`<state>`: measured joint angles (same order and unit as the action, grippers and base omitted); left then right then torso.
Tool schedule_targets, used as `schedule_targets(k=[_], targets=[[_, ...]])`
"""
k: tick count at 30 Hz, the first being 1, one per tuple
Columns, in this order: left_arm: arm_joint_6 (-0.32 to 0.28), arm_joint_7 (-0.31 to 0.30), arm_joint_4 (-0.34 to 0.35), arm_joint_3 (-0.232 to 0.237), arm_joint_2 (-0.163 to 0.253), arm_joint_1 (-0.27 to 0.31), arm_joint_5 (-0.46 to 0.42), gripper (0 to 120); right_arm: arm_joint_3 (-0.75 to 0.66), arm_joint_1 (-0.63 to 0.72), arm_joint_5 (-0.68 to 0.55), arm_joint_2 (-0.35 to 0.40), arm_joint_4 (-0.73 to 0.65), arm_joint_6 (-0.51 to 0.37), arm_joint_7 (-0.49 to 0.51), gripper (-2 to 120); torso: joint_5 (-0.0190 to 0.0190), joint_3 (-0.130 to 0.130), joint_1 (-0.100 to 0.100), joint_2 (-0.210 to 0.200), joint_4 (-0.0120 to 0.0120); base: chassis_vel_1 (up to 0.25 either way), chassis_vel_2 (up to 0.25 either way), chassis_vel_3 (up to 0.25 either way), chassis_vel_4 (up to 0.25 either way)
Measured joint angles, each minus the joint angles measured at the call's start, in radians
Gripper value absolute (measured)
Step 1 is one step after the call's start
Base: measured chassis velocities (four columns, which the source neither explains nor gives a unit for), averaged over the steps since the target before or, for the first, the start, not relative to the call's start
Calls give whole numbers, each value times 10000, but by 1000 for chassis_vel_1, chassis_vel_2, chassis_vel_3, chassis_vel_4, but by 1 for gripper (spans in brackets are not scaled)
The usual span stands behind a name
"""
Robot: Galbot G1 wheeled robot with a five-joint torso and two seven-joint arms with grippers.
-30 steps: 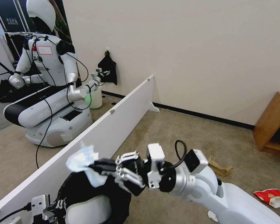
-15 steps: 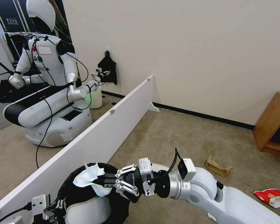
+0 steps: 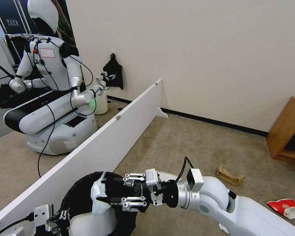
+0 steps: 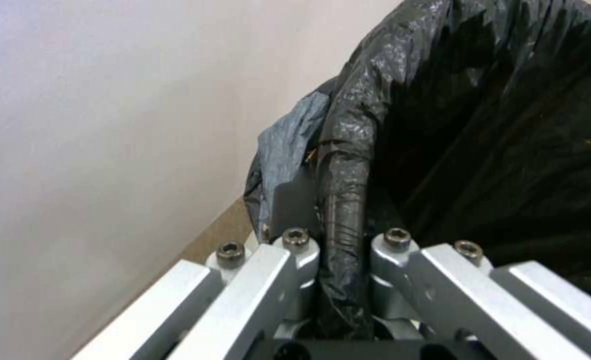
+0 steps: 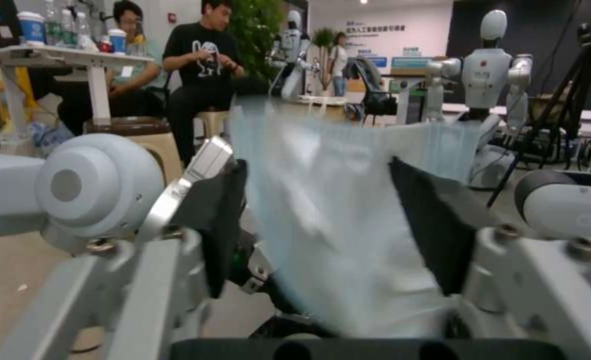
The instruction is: Pick up the trash bin, then pick up the garbage from the floor and place it into the trash bin.
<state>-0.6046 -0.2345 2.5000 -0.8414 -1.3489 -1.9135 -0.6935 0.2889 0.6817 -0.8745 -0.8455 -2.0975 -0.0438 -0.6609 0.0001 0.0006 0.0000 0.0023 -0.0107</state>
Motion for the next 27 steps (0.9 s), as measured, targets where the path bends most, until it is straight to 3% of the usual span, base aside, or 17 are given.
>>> schedule_targets(k=[2,9,27], targets=[[-7,0,0,2,0,0,0,4,2,0,-19,19,-39,14,-84,76,0,0,-1,0,0,0,0,0,0],[-13,5,0,2,-5,-8,7,4,-25,58,-155,99,-169,42,-165,98,0,0,0,0,0,0,0,0,0],[-31,1,0,-10,-41,61,-25,4,-620,643,-580,890,-509,-110,-138,100,0,0,0,0,0,0,0,0,0]])
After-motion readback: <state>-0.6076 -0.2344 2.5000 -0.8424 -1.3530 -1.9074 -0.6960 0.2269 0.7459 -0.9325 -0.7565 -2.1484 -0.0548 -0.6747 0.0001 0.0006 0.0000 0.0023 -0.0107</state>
